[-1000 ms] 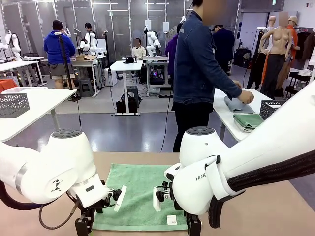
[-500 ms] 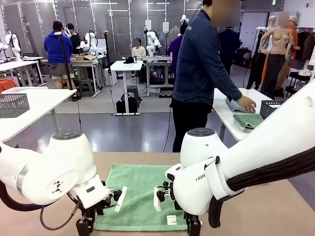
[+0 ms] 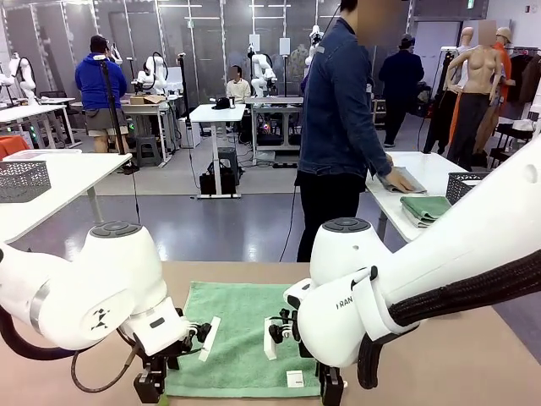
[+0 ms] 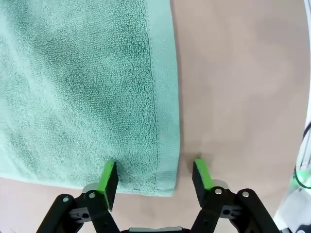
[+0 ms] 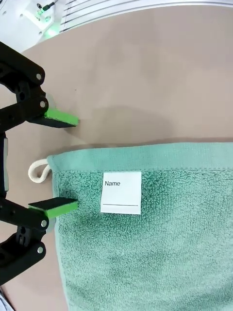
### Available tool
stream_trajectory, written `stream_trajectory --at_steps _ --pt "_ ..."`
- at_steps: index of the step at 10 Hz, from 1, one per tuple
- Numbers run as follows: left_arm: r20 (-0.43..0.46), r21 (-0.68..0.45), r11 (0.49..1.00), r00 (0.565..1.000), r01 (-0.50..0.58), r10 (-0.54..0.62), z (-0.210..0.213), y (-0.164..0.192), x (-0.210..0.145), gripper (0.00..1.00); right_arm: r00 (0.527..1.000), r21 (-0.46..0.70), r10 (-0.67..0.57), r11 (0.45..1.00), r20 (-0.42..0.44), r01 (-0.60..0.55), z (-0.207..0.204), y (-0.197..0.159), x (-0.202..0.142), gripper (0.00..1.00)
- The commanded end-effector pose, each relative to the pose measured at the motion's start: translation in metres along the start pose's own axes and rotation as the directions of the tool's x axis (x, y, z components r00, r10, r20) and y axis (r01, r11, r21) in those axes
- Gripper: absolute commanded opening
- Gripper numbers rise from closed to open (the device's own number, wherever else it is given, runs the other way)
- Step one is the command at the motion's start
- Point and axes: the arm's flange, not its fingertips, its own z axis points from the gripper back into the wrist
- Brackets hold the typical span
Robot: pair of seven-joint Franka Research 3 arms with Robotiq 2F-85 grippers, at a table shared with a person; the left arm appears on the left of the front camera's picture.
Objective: Fold the towels and place them in the basket.
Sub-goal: When a person lays out a Towel with hook on the table, fold it in half twice.
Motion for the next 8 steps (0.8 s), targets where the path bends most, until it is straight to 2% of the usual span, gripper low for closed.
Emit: stream_trajectory --at_steps 1,2,7,8 --pt "-0.021 0.022 1.000 1.000 -0.007 0.008 0.0016 0.0024 0.0049 0.67 1.000 -0.028 -0.005 1.000 0.006 0.005 0.0007 -0.0031 0.0003 0.73" --pt "-0.017 0.018 1.000 1.000 -0.013 0.014 0.0023 0.0030 0.0053 0.61 1.000 -0.027 -0.009 1.000 0.008 0.009 0.0015 -0.0037 0.0002 0.53" --pt "-0.032 -0.009 1.000 0.999 -0.026 0.026 0.0013 0.0068 0.0047 0.61 1.000 -0.010 -0.013 1.000 0.001 0.013 -0.0019 -0.0080 -0.0002 0.53" --pt "-0.040 -0.011 1.000 0.999 -0.021 0.021 0.0016 0.0069 0.0047 0.41 1.000 -0.012 -0.011 1.000 0.001 0.011 -0.0023 -0.0085 -0.0003 0.42"
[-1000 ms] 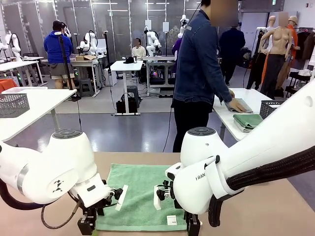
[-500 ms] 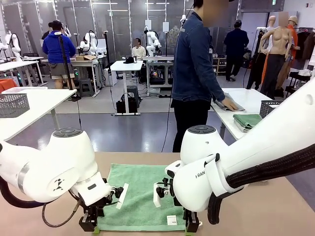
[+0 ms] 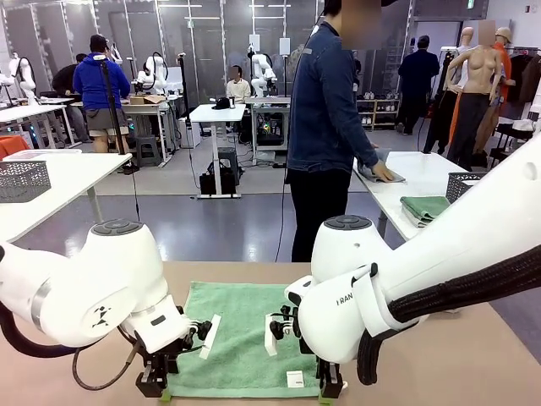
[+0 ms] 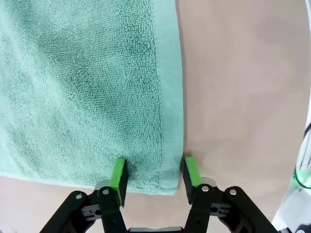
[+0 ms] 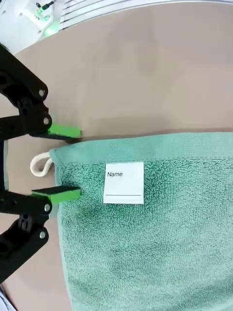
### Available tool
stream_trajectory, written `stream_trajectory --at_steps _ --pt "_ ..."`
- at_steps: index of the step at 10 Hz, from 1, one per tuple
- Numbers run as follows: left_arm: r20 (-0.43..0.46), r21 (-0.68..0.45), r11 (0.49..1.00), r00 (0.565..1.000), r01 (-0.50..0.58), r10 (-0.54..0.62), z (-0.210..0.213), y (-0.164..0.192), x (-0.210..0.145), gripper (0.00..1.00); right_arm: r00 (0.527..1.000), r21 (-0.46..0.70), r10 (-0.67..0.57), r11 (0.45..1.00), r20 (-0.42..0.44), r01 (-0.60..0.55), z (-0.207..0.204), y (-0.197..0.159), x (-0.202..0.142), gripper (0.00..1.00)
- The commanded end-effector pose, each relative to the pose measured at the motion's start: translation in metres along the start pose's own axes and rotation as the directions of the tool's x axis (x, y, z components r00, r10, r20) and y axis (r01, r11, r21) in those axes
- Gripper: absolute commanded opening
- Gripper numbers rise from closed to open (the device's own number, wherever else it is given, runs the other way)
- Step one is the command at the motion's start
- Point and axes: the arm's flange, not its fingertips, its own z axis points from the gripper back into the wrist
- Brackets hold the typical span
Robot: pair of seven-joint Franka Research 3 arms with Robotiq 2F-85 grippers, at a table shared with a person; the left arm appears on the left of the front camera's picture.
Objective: Fold the towels and place them in the basket.
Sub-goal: When a person lays out a Towel with hook on the table, fold it in half twice.
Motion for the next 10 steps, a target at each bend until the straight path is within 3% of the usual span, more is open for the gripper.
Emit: stream_trajectory --at_steps 1,2,3,4,5,6,10 --pt "-0.039 -0.012 1.000 0.999 -0.014 0.014 0.0008 0.0044 0.0046 0.41 1.000 0.002 -0.006 1.000 -0.005 0.006 -0.0039 -0.0040 0.0010 0.34" --pt "-0.040 -0.016 1.000 0.999 -0.016 0.015 0.0014 0.0049 0.0042 0.21 1.000 0.006 -0.005 1.000 -0.006 0.005 -0.0032 -0.0047 0.0012 0.23" --pt "-0.041 -0.018 1.000 0.999 -0.015 0.014 0.0015 0.0059 0.0036 0.38 1.000 0.008 -0.003 1.000 -0.007 0.003 -0.0027 -0.0054 0.0015 0.29" --pt "-0.042 -0.022 1.000 0.999 -0.015 0.014 0.0022 0.0062 0.0035 0.01 1.000 0.013 0.000 1.000 -0.009 0.000 -0.0028 -0.0053 0.0016 0.03" --pt "-0.045 -0.027 1.000 0.999 -0.016 0.015 0.0029 0.0067 0.0038 0.19 1.000 0.019 0.003 1.000 -0.010 -0.003 -0.0028 -0.0051 0.0016 0.09" --pt "-0.047 -0.032 0.999 0.999 -0.016 0.014 0.0032 0.0075 0.0040 0.00 1.000 0.022 0.007 1.000 -0.012 -0.006 -0.0022 -0.0049 0.0020 0.00" --pt "-0.054 -0.020 1.000 0.999 -0.008 0.007 0.0064 0.0100 0.0045 0.00 1.000 0.014 0.008 1.000 -0.022 -0.008 0.0032 -0.0067 0.0047 0.00"
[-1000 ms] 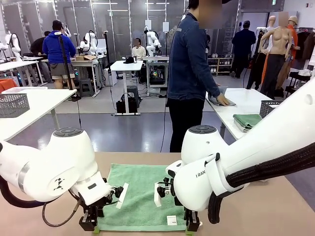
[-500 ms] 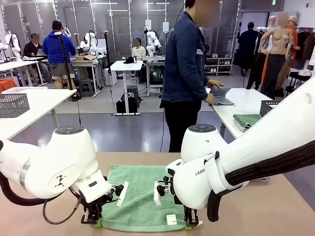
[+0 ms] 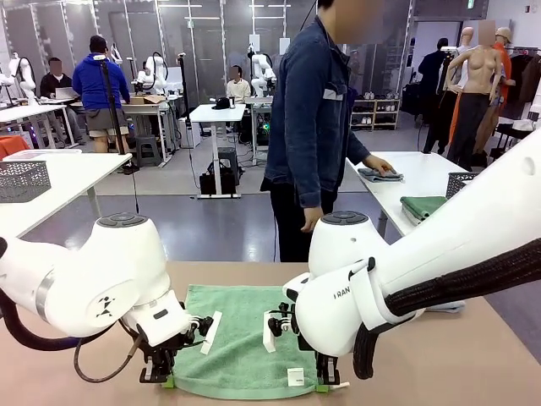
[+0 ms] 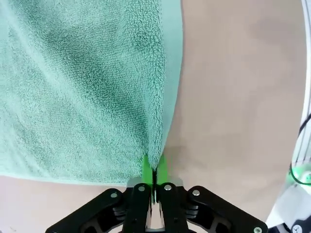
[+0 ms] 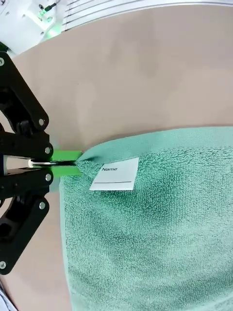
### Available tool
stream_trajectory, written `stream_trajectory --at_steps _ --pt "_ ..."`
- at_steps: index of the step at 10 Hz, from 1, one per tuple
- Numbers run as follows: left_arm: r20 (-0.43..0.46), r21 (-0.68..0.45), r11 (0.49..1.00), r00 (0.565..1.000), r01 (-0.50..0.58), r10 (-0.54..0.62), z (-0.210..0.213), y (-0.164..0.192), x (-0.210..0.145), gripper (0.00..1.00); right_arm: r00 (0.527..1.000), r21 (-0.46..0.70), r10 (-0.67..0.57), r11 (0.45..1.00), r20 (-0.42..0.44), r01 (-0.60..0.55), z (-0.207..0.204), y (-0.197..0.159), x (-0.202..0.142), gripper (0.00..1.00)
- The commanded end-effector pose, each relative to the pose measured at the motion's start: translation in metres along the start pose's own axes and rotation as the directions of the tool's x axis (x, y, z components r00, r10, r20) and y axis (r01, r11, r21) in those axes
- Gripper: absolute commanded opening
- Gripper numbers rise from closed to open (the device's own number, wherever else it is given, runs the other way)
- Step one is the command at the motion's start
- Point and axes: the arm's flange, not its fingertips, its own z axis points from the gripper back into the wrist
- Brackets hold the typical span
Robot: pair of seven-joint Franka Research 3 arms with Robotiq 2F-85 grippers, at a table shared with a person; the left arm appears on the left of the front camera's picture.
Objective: Fold the towels and place them in the basket.
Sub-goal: When a person lays out a Towel with hook on the table, fold it in half twice.
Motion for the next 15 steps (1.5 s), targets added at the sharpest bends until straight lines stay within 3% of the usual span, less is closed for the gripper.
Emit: stream_trajectory --at_steps 1,5,11,15 --pt "0.001 -0.001 1.000 1.000 -0.002 0.002 -0.001 -0.001 -0.001 0.00 1.000 -0.002 -0.001 1.000 0.002 0.001 -0.001 0.000 0.000 0.00" --pt "0.000 0.000 1.000 1.000 0.000 0.000 0.000 0.000 0.000 0.04 1.000 -0.006 0.012 1.000 -0.002 -0.012 0.006 0.003 -0.001 0.04" --pt "-0.027 0.124 0.992 0.999 0.025 -0.022 0.068 0.029 0.008 0.04 0.999 -0.130 0.040 0.991 0.023 -0.037 0.076 -0.017 -0.003 0.04" --pt "-0.039 0.160 0.987 0.999 0.023 -0.017 0.088 0.049 0.014 0.04 0.997 -0.175 0.061 0.983 0.053 -0.051 0.103 -0.029 0.006 0.04"
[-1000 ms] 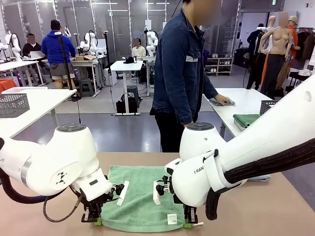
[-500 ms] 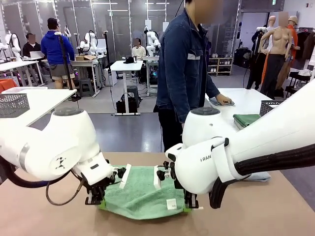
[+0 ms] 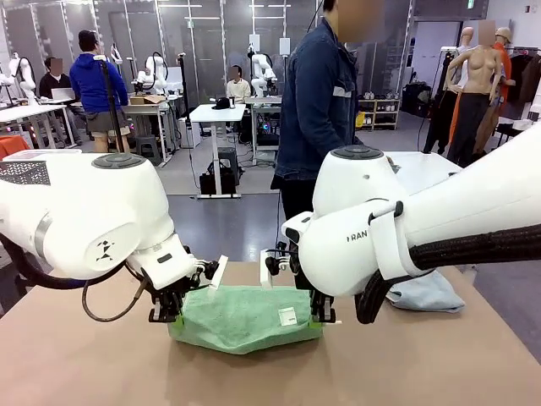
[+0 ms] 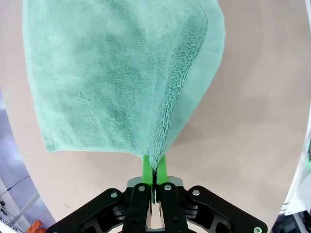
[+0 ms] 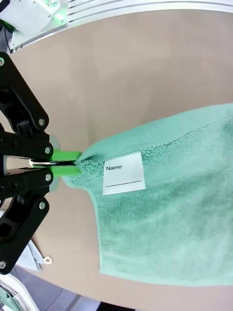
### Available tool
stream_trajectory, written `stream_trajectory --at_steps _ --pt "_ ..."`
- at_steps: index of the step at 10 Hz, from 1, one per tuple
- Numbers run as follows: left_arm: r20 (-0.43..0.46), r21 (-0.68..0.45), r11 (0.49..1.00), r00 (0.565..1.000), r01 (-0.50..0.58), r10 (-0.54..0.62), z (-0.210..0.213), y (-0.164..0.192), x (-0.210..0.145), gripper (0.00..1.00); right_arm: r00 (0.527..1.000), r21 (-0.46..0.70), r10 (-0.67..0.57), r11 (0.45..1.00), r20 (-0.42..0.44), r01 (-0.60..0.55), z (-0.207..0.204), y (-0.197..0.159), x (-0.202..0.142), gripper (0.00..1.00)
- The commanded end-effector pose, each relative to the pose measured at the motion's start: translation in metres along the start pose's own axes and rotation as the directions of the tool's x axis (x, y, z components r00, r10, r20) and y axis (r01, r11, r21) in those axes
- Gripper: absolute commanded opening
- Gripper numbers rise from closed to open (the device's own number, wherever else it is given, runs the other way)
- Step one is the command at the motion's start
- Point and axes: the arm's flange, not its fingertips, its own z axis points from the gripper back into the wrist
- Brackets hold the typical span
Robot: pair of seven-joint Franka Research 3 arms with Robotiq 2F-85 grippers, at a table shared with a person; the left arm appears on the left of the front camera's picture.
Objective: Fold the towels and place them in the basket.
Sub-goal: When a person lays out a Towel with hook on the table, fold it in half twice.
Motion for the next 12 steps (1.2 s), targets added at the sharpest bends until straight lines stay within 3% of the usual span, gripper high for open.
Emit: stream_trajectory --at_steps 1,7,8,12 --pt "-0.029 -0.001 1.000 0.999 -0.030 0.030 0.001 0.009 0.002 0.04 1.000 0.003 0.016 1.000 -0.001 -0.016 0.001 -0.004 -0.001 0.04" --pt "0.002 0.003 1.000 1.000 -0.011 0.011 0.001 0.003 0.000 0.04 1.000 -0.002 0.000 1.000 0.002 0.000 0.002 -0.001 0.001 0.04" --pt "-0.002 -0.005 1.000 1.000 -0.014 0.014 -0.001 0.021 -0.003 0.04 0.999 0.003 0.006 1.000 0.038 -0.006 -0.002 -0.017 0.003 0.04" --pt "-0.005 -0.016 1.000 1.000 -0.001 0.000 -0.001 0.083 -0.014 0.04 0.998 -0.042 0.035 0.999 0.050 -0.033 -0.007 -0.074 0.018 0.04"
